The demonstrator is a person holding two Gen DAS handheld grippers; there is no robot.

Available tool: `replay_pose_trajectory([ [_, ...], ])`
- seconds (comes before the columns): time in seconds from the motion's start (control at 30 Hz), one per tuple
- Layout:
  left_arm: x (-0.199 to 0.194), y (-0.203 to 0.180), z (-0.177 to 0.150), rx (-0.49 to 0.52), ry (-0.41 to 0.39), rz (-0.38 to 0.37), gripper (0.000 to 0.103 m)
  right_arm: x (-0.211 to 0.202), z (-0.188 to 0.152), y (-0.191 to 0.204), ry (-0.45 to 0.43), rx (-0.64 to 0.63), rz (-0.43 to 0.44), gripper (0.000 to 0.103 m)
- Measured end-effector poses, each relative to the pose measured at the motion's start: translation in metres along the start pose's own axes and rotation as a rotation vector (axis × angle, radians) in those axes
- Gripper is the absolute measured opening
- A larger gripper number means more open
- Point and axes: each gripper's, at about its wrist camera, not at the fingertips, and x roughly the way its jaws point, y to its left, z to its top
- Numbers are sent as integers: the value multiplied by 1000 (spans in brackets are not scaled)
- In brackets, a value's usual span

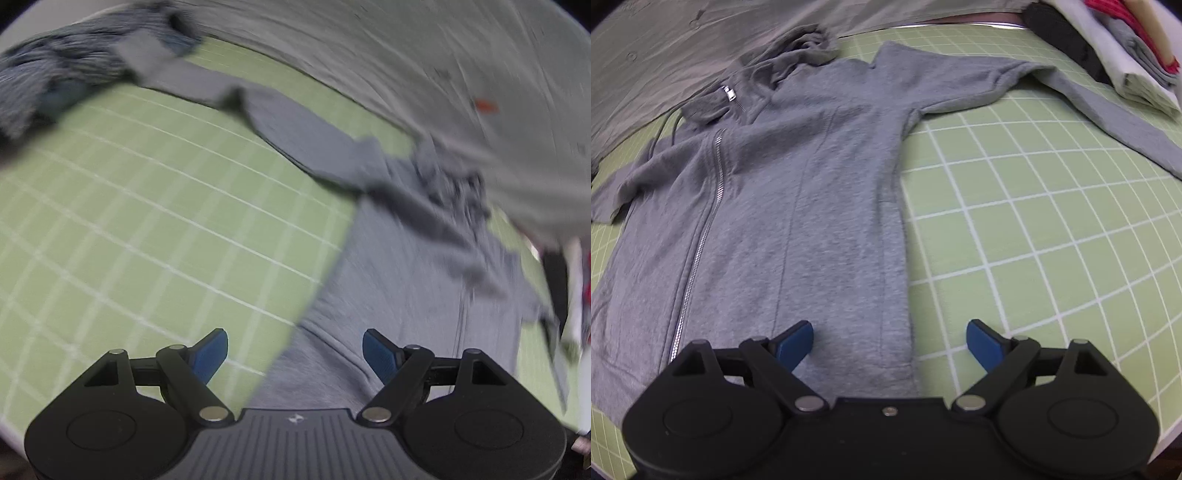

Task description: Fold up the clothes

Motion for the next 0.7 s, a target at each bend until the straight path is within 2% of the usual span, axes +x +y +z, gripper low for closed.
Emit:
replay_pose_trajectory([
  [0.07, 15, -14, 0, 60, 29, -6, 81, -1, -2, 1, 0, -7, 6, 91],
  [0.17, 31, -29, -3, 124, 71, 35, 77, -4, -6, -1, -6, -3, 17, 89],
  [0.2, 33, -31, -5, 132, 84, 31, 66, -5, -7, -2, -10, -2, 21, 88],
  [0.27, 32, -33, -12, 136, 82, 30, 55, -9, -10, -2, -26, -8, 32, 74],
  [0.3, 31, -33, -15, 135, 82, 19, 41, -10, -11, -2, -34, -19, 42, 69],
  [0.33, 29, -33, -19, 128, 85, 7, 28, -11, -12, -1, -42, -32, 55, 55],
  [0.37, 27, -33, -23, 118, 86, -3, 24, -13, -13, 0, -50, -46, 67, 37],
  [0.4, 25, -33, -28, 113, 88, -6, 20, -14, -15, 0, -58, -59, 80, 31],
  [0.43, 22, -34, -32, 110, 90, -5, 17, -14, -16, 0, -63, -70, 93, 20],
  [0.47, 19, -35, -36, 108, 91, -3, 16, -15, -17, -1, -68, -79, 104, 15],
  [0.63, 1, -35, -69, 38, 129, -8, 15, -24, -21, -17, -86, -123, 113, 12],
  [0.7, -4, -34, -82, 0, 138, 2, 15, -26, -22, -29, -65, -101, 131, 12],
])
